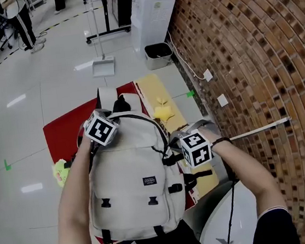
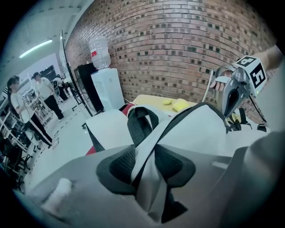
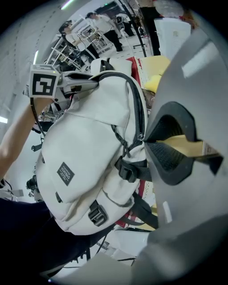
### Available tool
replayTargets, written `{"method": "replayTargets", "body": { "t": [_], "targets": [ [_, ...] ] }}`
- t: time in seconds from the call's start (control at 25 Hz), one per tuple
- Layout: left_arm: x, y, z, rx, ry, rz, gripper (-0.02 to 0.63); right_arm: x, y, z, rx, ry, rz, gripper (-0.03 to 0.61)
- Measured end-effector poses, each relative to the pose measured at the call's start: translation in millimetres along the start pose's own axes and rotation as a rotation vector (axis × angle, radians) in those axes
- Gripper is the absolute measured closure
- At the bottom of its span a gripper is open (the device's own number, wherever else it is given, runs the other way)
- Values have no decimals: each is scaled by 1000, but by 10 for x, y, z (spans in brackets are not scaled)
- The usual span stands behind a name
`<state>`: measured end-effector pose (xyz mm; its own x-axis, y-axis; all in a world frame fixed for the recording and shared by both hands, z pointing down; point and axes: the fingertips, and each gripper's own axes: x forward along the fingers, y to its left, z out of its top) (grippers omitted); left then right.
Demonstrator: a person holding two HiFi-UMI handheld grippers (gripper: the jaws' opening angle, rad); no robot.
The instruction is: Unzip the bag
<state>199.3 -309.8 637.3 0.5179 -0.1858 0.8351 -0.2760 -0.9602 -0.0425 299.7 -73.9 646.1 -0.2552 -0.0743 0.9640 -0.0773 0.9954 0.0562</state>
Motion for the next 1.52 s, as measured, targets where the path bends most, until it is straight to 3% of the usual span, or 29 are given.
{"method": "replayTargets", "body": {
  "t": [0.28, 0.48, 0.56, 0.72, 0.84, 0.96, 1.2, 1.52],
  "targets": [
    [-17, 13, 23, -4, -35, -12, 471, 18, 92, 26, 120, 48, -11, 555],
    [-213, 9, 173, 10, -167, 41, 471, -25, -33, -32, 355, -55, -105, 532],
    [-393, 8, 257, -7, -225, 47, 471, -127, -91, -53, 483, -125, -140, 460],
    [-823, -98, 357, -41, -326, 37, 471, -575, -382, 1, 697, -320, -324, 474],
    [-1170, -188, 392, -81, -411, 41, 490, -986, -634, 330, 769, -498, -473, 530],
    [-1571, -382, 391, -116, -490, 43, 609, -1343, -706, 788, 807, -669, -582, 572],
    [-2241, -688, 297, -179, -617, 50, 611, -1858, -637, 1407, 942, -987, -708, 572],
    [-2808, -949, 88, -218, -701, 46, 611, -1996, -485, 2022, 993, -1049, -768, 572]
  ]
}}
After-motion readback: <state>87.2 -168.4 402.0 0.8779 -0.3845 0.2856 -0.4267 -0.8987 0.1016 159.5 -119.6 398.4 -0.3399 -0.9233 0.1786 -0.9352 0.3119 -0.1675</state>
